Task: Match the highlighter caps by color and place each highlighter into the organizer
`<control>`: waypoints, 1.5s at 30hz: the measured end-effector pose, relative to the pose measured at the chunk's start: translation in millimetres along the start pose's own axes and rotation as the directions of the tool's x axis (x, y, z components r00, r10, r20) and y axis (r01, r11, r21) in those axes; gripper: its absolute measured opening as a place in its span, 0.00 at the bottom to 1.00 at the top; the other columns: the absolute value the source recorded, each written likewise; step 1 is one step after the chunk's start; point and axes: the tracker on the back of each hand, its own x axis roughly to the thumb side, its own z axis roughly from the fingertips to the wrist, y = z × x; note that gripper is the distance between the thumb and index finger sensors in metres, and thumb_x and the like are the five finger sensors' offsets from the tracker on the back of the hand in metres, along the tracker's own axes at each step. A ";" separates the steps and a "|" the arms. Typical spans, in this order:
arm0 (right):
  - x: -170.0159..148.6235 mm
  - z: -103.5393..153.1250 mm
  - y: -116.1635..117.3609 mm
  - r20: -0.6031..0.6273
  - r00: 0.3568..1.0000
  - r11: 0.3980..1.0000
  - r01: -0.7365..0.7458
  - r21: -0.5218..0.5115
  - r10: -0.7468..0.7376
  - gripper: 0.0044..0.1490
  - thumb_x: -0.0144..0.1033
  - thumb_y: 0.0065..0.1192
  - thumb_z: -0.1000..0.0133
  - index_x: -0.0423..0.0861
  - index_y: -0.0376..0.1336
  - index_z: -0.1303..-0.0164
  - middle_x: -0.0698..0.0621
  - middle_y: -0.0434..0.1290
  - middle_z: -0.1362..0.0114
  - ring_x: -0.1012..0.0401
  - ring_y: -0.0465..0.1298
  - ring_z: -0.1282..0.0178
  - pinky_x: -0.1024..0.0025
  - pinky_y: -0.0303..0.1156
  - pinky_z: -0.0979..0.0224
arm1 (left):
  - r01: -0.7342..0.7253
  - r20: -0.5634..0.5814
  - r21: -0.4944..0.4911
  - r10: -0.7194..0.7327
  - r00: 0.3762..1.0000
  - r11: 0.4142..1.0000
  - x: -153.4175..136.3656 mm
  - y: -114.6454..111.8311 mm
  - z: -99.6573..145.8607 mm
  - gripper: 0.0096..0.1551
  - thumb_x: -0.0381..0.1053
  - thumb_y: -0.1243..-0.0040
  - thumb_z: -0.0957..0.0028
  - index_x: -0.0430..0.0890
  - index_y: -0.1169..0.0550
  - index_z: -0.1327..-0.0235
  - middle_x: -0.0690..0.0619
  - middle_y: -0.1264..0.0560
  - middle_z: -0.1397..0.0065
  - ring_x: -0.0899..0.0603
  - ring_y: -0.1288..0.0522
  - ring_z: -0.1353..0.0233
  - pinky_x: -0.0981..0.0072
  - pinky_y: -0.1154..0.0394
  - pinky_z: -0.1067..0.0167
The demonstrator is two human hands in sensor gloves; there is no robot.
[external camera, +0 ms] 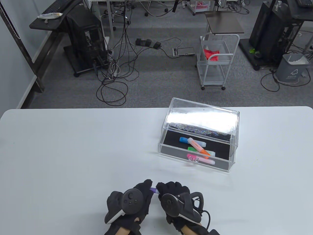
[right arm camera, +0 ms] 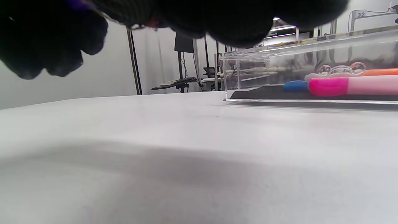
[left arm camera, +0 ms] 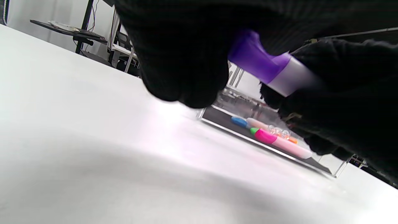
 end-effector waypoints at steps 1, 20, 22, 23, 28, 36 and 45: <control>-1.4 -1.0 0.7 -0.007 1.000 1.000 0.009 -0.005 -0.009 0.30 0.41 0.59 0.49 0.53 0.60 0.35 0.51 0.71 0.41 0.54 0.75 0.51 0.48 0.72 0.45 | -0.016 -0.018 -0.023 0.016 1.000 1.000 -2.9 1.2 -1.2 0.37 0.58 0.52 0.32 0.43 0.39 0.13 0.41 0.32 0.18 0.33 0.22 0.23 0.43 0.22 0.27; -14.2 -5.6 6.9 -0.046 0.999 1.000 -0.022 -0.018 0.021 0.32 0.43 0.58 0.49 0.54 0.58 0.32 0.49 0.67 0.35 0.51 0.72 0.44 0.45 0.67 0.40 | 0.332 -0.265 -0.112 -0.350 0.899 0.937 -76.1 50.7 33.4 0.50 0.77 0.60 0.36 0.57 0.56 0.08 0.50 0.61 0.06 0.30 0.61 0.06 0.26 0.53 0.19; -14.7 -6.5 8.1 -0.047 0.999 1.000 -0.021 -0.011 0.020 0.33 0.43 0.58 0.49 0.53 0.58 0.32 0.48 0.67 0.35 0.51 0.71 0.44 0.45 0.67 0.40 | 0.327 -0.268 -0.119 -0.348 0.898 0.937 -83.0 44.6 35.1 0.50 0.79 0.61 0.36 0.58 0.56 0.07 0.51 0.62 0.06 0.31 0.62 0.06 0.25 0.54 0.19; -15.0 -7.4 8.2 -0.051 0.999 1.000 -0.018 -0.010 0.017 0.33 0.43 0.58 0.49 0.53 0.58 0.32 0.49 0.67 0.35 0.51 0.71 0.44 0.45 0.67 0.40 | 0.312 -0.271 -0.122 -0.334 0.903 0.942 -86.9 40.0 35.5 0.51 0.79 0.61 0.36 0.58 0.57 0.07 0.51 0.63 0.06 0.31 0.63 0.06 0.25 0.55 0.19; -15.2 -8.2 7.7 -0.055 0.998 1.000 -0.006 -0.019 0.005 0.33 0.43 0.57 0.49 0.54 0.57 0.31 0.48 0.66 0.35 0.51 0.71 0.43 0.45 0.67 0.39 | 0.324 -0.283 -0.153 -0.355 0.891 0.934 -93.7 28.7 32.0 0.52 0.80 0.61 0.37 0.58 0.58 0.08 0.51 0.65 0.06 0.32 0.66 0.07 0.25 0.57 0.19; -16.0 -9.6 5.9 -0.050 0.999 1.000 0.012 -0.001 -0.012 0.33 0.43 0.57 0.49 0.53 0.58 0.31 0.48 0.66 0.34 0.50 0.70 0.43 0.44 0.66 0.39 | 0.321 -0.269 -0.112 -0.340 0.901 0.940 -98.6 24.5 35.9 0.52 0.80 0.62 0.37 0.58 0.60 0.08 0.52 0.66 0.07 0.32 0.67 0.07 0.25 0.58 0.20; -51.9 -39.2 -38.5 -0.153 0.987 0.997 -0.059 -0.045 0.052 0.34 0.44 0.57 0.49 0.53 0.58 0.31 0.47 0.65 0.33 0.49 0.69 0.42 0.43 0.64 0.38 | 0.329 -0.299 -0.149 -0.359 0.884 0.933 -102.0 21.1 39.8 0.52 0.80 0.63 0.38 0.58 0.61 0.09 0.51 0.67 0.07 0.32 0.68 0.08 0.26 0.60 0.20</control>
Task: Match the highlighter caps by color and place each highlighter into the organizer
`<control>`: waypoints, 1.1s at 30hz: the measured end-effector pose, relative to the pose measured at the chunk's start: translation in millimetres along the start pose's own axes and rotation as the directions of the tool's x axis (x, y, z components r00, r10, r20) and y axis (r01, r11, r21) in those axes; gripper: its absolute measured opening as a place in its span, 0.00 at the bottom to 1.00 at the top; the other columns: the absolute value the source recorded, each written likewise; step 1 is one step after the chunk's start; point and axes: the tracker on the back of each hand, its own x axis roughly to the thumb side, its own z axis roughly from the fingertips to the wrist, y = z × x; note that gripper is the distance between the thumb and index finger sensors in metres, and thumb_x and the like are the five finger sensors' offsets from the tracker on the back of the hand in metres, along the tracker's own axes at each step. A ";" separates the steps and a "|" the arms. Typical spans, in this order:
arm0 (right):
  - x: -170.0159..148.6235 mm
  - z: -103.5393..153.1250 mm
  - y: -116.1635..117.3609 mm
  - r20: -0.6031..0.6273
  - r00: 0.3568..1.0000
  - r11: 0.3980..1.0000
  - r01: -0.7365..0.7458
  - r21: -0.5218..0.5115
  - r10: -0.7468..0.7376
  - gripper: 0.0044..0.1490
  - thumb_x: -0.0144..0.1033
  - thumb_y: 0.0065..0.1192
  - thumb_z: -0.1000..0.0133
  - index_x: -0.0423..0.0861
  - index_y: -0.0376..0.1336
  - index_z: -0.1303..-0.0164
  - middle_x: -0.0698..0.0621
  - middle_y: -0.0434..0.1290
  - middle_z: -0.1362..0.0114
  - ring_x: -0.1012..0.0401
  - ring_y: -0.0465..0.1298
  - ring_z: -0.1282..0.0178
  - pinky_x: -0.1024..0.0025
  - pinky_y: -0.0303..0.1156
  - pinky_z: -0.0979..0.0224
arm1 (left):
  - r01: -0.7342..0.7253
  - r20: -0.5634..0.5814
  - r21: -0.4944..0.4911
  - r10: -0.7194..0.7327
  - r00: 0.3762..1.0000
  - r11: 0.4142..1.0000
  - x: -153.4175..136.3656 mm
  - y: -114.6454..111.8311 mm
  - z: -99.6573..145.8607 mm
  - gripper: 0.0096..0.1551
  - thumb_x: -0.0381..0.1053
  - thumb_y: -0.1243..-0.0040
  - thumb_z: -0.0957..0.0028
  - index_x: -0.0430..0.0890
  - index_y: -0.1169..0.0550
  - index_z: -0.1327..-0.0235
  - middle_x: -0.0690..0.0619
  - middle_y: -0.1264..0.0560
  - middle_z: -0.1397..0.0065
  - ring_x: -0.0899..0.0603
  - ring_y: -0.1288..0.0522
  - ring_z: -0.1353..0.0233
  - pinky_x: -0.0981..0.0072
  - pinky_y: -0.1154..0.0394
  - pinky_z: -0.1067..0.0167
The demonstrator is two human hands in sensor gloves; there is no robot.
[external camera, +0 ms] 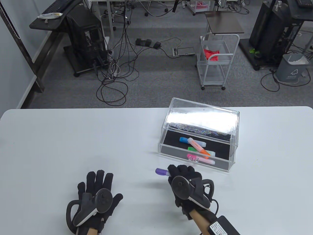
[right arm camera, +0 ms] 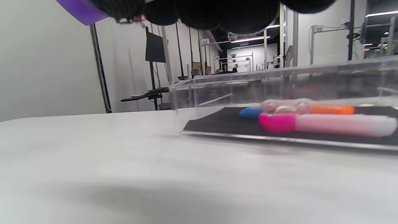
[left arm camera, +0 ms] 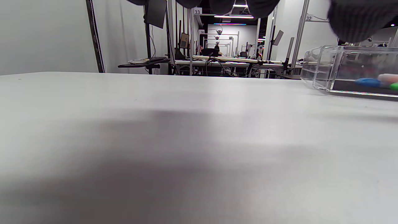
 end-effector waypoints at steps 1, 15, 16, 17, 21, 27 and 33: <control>-6.4 -6.4 -4.6 -0.018 1.000 1.000 -0.008 -0.002 0.008 0.34 0.44 0.57 0.49 0.53 0.58 0.31 0.47 0.65 0.33 0.49 0.69 0.42 0.43 0.64 0.38 | -0.002 0.000 -0.005 0.002 1.000 1.000 -0.4 -0.4 -0.2 0.53 0.80 0.63 0.38 0.58 0.61 0.09 0.51 0.68 0.07 0.32 0.69 0.08 0.25 0.61 0.21; -96.3 -89.2 6.0 -0.253 0.957 0.986 -0.119 0.118 0.145 0.35 0.47 0.56 0.49 0.54 0.58 0.29 0.48 0.63 0.31 0.49 0.66 0.38 0.43 0.60 0.34 | -0.007 -0.041 -0.044 0.005 0.999 0.999 -9.4 -7.3 -4.4 0.53 0.80 0.62 0.38 0.57 0.62 0.09 0.51 0.70 0.08 0.31 0.71 0.09 0.25 0.65 0.23; -99.4 -92.5 10.7 -0.257 0.954 0.983 -0.123 0.135 0.155 0.35 0.47 0.56 0.49 0.55 0.57 0.29 0.48 0.63 0.31 0.49 0.66 0.37 0.43 0.60 0.33 | -0.007 -0.044 -0.047 0.005 0.999 0.999 -10.0 -8.1 -5.2 0.53 0.80 0.62 0.38 0.57 0.62 0.09 0.51 0.70 0.08 0.31 0.71 0.09 0.25 0.65 0.23; -101.8 -95.1 15.0 -0.259 0.954 0.982 -0.115 0.149 0.151 0.35 0.48 0.56 0.49 0.55 0.57 0.29 0.48 0.62 0.30 0.49 0.65 0.37 0.43 0.59 0.33 | -0.006 -0.046 -0.051 0.004 0.999 0.999 -10.3 -8.7 -5.9 0.53 0.80 0.62 0.38 0.57 0.62 0.09 0.51 0.70 0.08 0.31 0.71 0.09 0.25 0.65 0.23; -105.7 -98.8 21.9 -0.271 0.958 0.986 -0.058 0.154 0.099 0.37 0.49 0.56 0.49 0.57 0.56 0.28 0.49 0.58 0.24 0.47 0.59 0.29 0.40 0.53 0.27 | -0.009 -0.051 -0.059 0.006 0.999 0.998 -11.6 -10.5 -7.7 0.54 0.80 0.62 0.38 0.56 0.62 0.10 0.51 0.70 0.08 0.32 0.70 0.09 0.25 0.65 0.23; -98.3 -92.0 -6.6 -0.246 0.969 0.998 -0.005 0.070 0.022 0.39 0.52 0.58 0.50 0.55 0.56 0.27 0.48 0.55 0.21 0.45 0.56 0.25 0.37 0.51 0.25 | -0.007 -0.059 -0.083 0.002 0.998 0.997 -12.7 -14.6 -10.6 0.54 0.80 0.62 0.38 0.56 0.62 0.10 0.51 0.70 0.09 0.32 0.70 0.09 0.25 0.65 0.23; -91.0 -66.8 -27.4 -0.321 0.944 0.996 0.088 0.028 -0.074 0.35 0.53 0.60 0.50 0.51 0.65 0.33 0.44 0.74 0.34 0.47 0.77 0.41 0.39 0.71 0.38 | -0.010 -0.059 -0.075 0.006 0.998 0.997 -12.9 -14.3 -8.8 0.54 0.80 0.62 0.38 0.56 0.62 0.10 0.51 0.70 0.09 0.31 0.70 0.10 0.25 0.65 0.23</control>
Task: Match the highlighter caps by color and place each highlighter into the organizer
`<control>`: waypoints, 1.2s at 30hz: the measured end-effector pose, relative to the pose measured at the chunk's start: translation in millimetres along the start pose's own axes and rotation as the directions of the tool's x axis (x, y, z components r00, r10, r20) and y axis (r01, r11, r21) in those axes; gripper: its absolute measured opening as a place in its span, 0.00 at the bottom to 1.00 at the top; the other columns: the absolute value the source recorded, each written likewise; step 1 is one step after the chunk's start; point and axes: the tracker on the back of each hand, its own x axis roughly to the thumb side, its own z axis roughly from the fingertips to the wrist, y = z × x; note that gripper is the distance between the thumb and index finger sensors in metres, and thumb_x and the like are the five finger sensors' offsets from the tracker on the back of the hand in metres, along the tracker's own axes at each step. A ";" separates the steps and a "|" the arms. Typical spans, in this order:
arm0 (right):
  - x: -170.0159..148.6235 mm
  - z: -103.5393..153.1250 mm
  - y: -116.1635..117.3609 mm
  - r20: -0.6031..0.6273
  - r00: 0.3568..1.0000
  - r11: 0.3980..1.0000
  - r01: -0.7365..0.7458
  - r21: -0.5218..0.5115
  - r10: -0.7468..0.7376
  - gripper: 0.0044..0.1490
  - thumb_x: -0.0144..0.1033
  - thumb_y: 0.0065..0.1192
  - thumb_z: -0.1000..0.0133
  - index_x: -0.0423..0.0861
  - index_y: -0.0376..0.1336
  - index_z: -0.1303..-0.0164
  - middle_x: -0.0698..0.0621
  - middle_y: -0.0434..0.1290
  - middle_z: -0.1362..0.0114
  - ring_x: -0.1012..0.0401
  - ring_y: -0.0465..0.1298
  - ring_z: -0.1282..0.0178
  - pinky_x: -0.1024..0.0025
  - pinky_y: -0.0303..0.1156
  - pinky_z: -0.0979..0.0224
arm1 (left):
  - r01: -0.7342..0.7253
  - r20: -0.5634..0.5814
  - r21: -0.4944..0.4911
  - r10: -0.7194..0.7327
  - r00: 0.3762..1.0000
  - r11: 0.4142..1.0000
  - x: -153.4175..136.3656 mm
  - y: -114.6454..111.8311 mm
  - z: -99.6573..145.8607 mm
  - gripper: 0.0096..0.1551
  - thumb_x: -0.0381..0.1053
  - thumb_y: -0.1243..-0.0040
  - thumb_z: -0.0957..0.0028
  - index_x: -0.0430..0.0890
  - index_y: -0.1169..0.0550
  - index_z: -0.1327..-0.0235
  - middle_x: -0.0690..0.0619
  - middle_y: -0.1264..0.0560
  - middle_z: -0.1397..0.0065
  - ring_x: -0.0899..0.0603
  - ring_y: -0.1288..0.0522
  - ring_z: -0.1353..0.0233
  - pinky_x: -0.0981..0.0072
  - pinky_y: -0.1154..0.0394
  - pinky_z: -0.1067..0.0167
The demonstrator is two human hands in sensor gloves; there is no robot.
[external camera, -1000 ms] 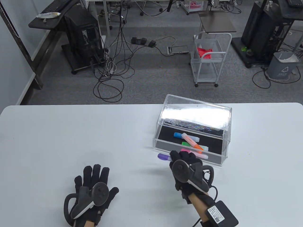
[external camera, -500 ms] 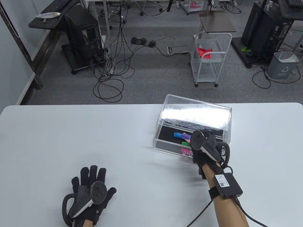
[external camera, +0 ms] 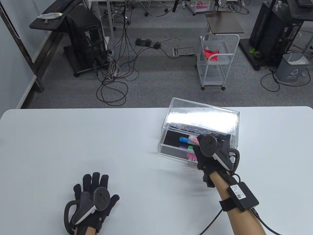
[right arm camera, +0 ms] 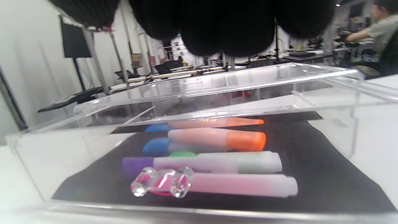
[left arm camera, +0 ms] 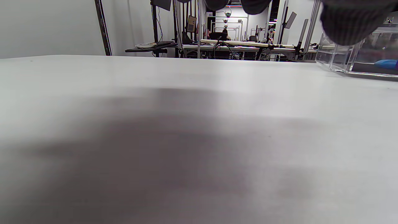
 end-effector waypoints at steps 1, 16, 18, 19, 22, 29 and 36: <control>-1.3 1.9 -0.1 -0.018 0.999 1.000 0.027 0.004 -0.027 0.35 0.53 0.61 0.50 0.50 0.67 0.35 0.44 0.76 0.36 0.48 0.79 0.44 0.40 0.73 0.40 | -0.001 0.001 0.002 0.001 1.000 1.000 0.3 0.3 0.5 0.53 0.79 0.62 0.38 0.56 0.62 0.10 0.51 0.70 0.09 0.32 0.70 0.10 0.26 0.65 0.23; -49.0 11.7 81.3 -0.516 0.783 0.814 0.525 0.249 -0.347 0.39 0.54 0.61 0.49 0.37 0.69 0.39 0.40 0.84 0.50 0.51 0.85 0.61 0.47 0.78 0.53 | 0.012 0.025 0.039 -0.013 1.000 0.999 8.2 5.5 8.5 0.53 0.79 0.61 0.37 0.56 0.62 0.10 0.51 0.70 0.09 0.32 0.70 0.09 0.26 0.64 0.23; -51.4 10.0 91.1 -0.555 0.729 0.765 0.599 0.237 -0.400 0.41 0.54 0.61 0.49 0.35 0.68 0.38 0.40 0.84 0.50 0.50 0.84 0.60 0.46 0.78 0.53 | 0.010 0.028 0.046 -0.012 1.000 0.999 7.9 6.4 9.2 0.53 0.79 0.61 0.37 0.56 0.62 0.10 0.51 0.70 0.09 0.32 0.69 0.09 0.26 0.64 0.23; -52.4 9.9 97.3 -0.579 0.698 0.730 0.640 0.241 -0.422 0.42 0.54 0.60 0.49 0.35 0.67 0.37 0.39 0.84 0.50 0.50 0.84 0.60 0.46 0.78 0.53 | 0.009 0.028 0.047 -0.010 1.000 0.999 7.9 6.5 9.2 0.53 0.78 0.61 0.37 0.55 0.62 0.10 0.50 0.70 0.09 0.32 0.69 0.09 0.26 0.64 0.23; -53.8 9.7 108.7 -0.617 0.639 0.676 0.702 0.223 -0.460 0.42 0.54 0.59 0.49 0.34 0.66 0.37 0.40 0.84 0.51 0.51 0.84 0.60 0.47 0.78 0.52 | 0.010 0.030 0.043 -0.011 0.999 0.999 8.4 6.6 8.8 0.53 0.78 0.61 0.37 0.55 0.62 0.10 0.50 0.69 0.09 0.32 0.69 0.09 0.26 0.64 0.23; -61.7 10.2 132.8 -0.722 0.309 0.433 0.901 0.015 -0.619 0.36 0.49 0.61 0.48 0.34 0.68 0.42 0.43 0.84 0.56 0.52 0.83 0.66 0.48 0.77 0.56 | 0.014 0.033 0.051 -0.016 0.999 0.999 10.1 6.8 9.4 0.53 0.78 0.60 0.37 0.55 0.62 0.10 0.50 0.69 0.09 0.31 0.69 0.09 0.26 0.64 0.23; -63.9 6.2 140.8 -0.702 0.152 0.330 0.936 -0.125 -0.696 0.32 0.45 0.63 0.48 0.33 0.70 0.46 0.48 0.84 0.61 0.55 0.84 0.71 0.48 0.78 0.61 | 0.022 0.028 0.043 -0.023 0.999 0.999 11.4 5.5 8.9 0.53 0.78 0.60 0.37 0.55 0.62 0.10 0.50 0.69 0.09 0.31 0.69 0.09 0.26 0.64 0.22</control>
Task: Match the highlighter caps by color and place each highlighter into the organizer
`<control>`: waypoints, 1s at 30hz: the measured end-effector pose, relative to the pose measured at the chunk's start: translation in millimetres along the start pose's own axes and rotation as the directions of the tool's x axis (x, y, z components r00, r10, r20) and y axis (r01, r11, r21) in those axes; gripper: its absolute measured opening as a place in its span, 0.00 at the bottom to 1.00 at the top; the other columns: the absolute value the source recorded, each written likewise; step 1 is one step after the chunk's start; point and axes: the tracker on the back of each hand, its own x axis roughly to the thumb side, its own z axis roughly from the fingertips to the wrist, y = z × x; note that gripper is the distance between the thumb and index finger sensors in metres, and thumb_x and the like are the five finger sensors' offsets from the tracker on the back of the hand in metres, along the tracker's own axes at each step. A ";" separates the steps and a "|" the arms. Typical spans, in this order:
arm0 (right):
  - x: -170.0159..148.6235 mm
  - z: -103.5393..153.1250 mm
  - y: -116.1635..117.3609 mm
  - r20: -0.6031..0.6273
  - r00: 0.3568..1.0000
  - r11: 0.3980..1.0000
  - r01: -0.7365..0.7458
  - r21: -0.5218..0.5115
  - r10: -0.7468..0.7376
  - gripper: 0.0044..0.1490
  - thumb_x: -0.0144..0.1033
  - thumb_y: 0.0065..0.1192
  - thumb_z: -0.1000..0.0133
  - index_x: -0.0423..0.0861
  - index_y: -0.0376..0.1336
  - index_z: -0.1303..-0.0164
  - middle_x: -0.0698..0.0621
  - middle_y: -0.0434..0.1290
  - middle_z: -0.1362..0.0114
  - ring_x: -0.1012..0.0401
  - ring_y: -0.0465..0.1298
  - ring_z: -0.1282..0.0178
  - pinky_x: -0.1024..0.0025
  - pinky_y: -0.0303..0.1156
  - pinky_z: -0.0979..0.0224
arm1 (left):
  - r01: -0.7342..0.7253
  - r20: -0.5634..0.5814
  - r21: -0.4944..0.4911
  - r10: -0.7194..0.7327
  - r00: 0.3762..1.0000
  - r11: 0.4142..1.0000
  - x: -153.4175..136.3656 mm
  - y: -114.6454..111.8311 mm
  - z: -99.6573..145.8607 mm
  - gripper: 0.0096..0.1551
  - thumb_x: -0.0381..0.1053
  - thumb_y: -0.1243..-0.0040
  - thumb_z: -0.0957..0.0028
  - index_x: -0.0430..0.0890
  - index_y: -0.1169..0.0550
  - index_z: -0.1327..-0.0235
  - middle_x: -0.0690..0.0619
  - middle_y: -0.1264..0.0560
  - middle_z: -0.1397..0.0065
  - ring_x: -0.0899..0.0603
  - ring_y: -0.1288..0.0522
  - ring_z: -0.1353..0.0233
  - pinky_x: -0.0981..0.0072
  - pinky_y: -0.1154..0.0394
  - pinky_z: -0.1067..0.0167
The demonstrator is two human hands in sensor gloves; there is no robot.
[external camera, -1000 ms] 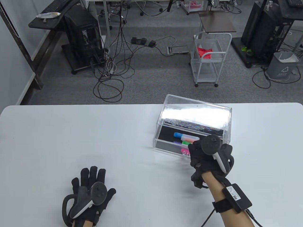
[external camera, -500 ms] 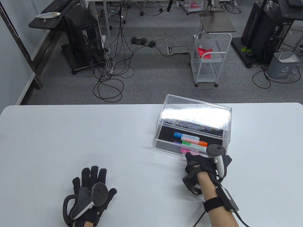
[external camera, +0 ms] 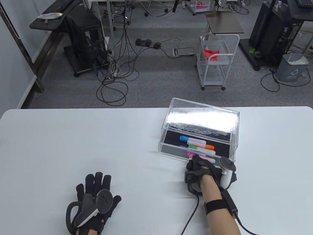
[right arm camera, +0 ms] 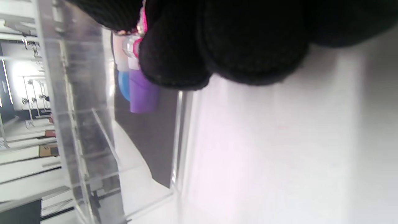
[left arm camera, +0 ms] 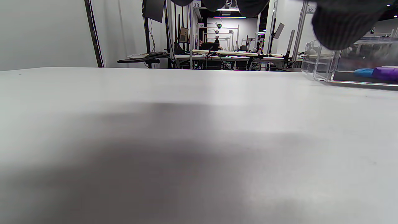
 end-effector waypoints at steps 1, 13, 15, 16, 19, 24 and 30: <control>2.3 -2.2 -0.3 -0.009 1.000 1.000 0.000 0.005 0.000 0.32 0.44 0.62 0.48 0.33 0.70 0.46 0.48 0.84 0.61 0.55 0.84 0.71 0.48 0.78 0.62 | -0.001 -0.001 0.001 0.001 1.000 1.000 0.0 0.0 0.1 0.53 0.78 0.60 0.37 0.55 0.62 0.10 0.50 0.69 0.09 0.31 0.69 0.09 0.26 0.64 0.22; 31.1 -35.1 2.6 -0.028 0.999 1.000 0.026 -0.013 -0.026 0.32 0.44 0.62 0.48 0.33 0.70 0.46 0.47 0.84 0.60 0.55 0.84 0.70 0.49 0.79 0.61 | 0.005 -0.020 -0.012 -0.005 1.000 1.000 -1.7 0.3 0.3 0.53 0.78 0.60 0.37 0.55 0.62 0.10 0.50 0.70 0.09 0.32 0.70 0.10 0.26 0.64 0.22; 34.6 -38.9 2.9 -0.027 0.999 1.000 0.025 -0.018 -0.025 0.31 0.44 0.62 0.48 0.33 0.70 0.46 0.47 0.84 0.60 0.55 0.84 0.70 0.49 0.79 0.60 | 0.004 -0.023 -0.011 -0.004 1.000 1.000 -2.3 0.3 0.7 0.53 0.78 0.60 0.37 0.55 0.62 0.10 0.50 0.70 0.09 0.32 0.70 0.10 0.26 0.64 0.22; 37.0 -41.4 3.2 -0.027 0.999 0.999 0.026 -0.022 -0.026 0.31 0.44 0.62 0.48 0.34 0.70 0.46 0.47 0.84 0.60 0.55 0.84 0.70 0.49 0.79 0.60 | 0.004 -0.025 -0.011 -0.004 1.000 1.000 -2.6 0.2 0.9 0.53 0.78 0.60 0.37 0.55 0.62 0.10 0.50 0.70 0.09 0.32 0.70 0.10 0.26 0.64 0.23; 41.0 -45.7 4.0 -0.031 0.999 1.000 0.025 -0.018 -0.026 0.31 0.44 0.62 0.48 0.34 0.70 0.46 0.47 0.84 0.60 0.55 0.84 0.71 0.49 0.78 0.60 | 0.003 -0.029 -0.010 -0.004 1.000 1.000 -3.0 0.0 1.6 0.53 0.78 0.60 0.37 0.55 0.62 0.10 0.50 0.70 0.09 0.32 0.70 0.10 0.26 0.64 0.23; 41.9 -48.0 5.4 -0.035 0.999 1.000 0.023 -0.016 -0.024 0.31 0.44 0.62 0.48 0.34 0.70 0.46 0.47 0.84 0.60 0.54 0.83 0.70 0.49 0.78 0.60 | 0.010 -0.034 -0.013 -0.011 0.999 1.000 -2.9 -0.2 1.9 0.53 0.78 0.60 0.37 0.55 0.62 0.10 0.50 0.70 0.09 0.32 0.70 0.10 0.26 0.64 0.23; 40.1 -41.4 4.4 -0.056 0.998 1.000 -0.022 0.019 0.023 0.39 0.49 0.61 0.48 0.31 0.66 0.38 0.39 0.83 0.53 0.50 0.83 0.64 0.46 0.77 0.56 | 0.010 -0.034 -0.019 -0.011 0.999 1.000 -4.5 0.0 -0.9 0.53 0.78 0.60 0.37 0.56 0.62 0.10 0.50 0.70 0.09 0.32 0.70 0.10 0.26 0.64 0.23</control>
